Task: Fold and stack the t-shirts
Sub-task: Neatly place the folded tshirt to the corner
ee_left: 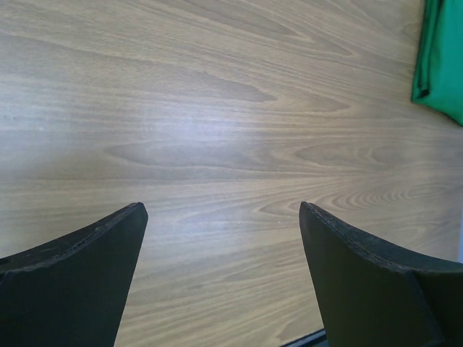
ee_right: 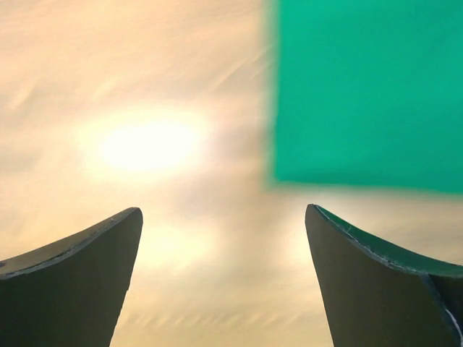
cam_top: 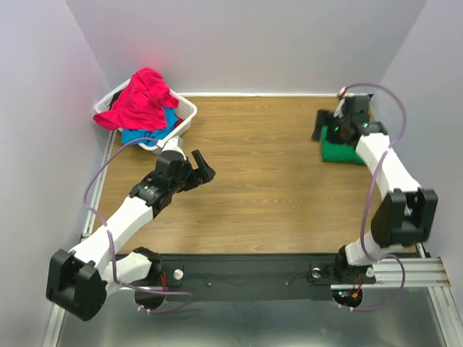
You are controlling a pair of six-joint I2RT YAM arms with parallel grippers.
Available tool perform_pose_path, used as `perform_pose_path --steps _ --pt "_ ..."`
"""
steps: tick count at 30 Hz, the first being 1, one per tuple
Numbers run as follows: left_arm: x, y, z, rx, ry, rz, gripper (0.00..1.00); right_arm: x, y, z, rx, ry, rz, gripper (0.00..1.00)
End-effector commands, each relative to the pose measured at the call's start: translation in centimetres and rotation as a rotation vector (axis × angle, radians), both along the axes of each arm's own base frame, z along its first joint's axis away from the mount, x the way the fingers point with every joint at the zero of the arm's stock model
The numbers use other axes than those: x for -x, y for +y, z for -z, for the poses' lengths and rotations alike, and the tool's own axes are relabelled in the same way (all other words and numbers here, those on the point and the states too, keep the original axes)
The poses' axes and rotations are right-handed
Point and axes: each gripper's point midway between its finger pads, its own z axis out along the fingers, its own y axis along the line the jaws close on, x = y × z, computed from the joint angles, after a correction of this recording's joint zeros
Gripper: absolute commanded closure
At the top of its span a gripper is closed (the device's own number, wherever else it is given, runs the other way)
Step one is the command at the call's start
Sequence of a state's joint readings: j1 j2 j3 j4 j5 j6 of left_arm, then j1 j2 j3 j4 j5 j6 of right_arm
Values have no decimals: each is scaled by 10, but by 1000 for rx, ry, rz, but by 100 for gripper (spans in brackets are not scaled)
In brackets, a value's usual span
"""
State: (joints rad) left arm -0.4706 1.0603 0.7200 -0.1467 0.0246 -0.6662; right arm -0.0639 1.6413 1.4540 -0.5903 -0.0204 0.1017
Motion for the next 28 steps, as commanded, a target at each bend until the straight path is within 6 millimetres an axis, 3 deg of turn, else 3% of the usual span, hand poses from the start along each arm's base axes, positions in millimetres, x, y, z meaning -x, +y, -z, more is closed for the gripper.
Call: perform_pose_path --steps 1,2,4,5,8,10,15,21,28 --pt "18 7 -3 44 -1 -35 1 52 38 20 -69 -29 74 0" --pt "22 13 5 32 8 -61 2 80 44 27 -88 -32 72 0" --pt "29 15 4 52 -1 -59 1 105 56 37 -140 -35 56 0" --pt "33 18 13 44 15 -65 1 127 59 41 -166 -50 44 0" --pt "42 24 19 34 28 -79 2 149 58 36 -178 -94 48 0" --pt "47 32 23 12 39 -102 1 159 67 18 -246 -157 27 0" --pt "50 40 10 16 11 -136 1 163 67 -10 -312 -248 84 0" --pt "51 53 -6 13 -35 -195 1 163 57 -15 -296 -278 145 0" --pt "51 56 -6 14 -37 -215 1 164 45 -19 -235 -306 166 0"
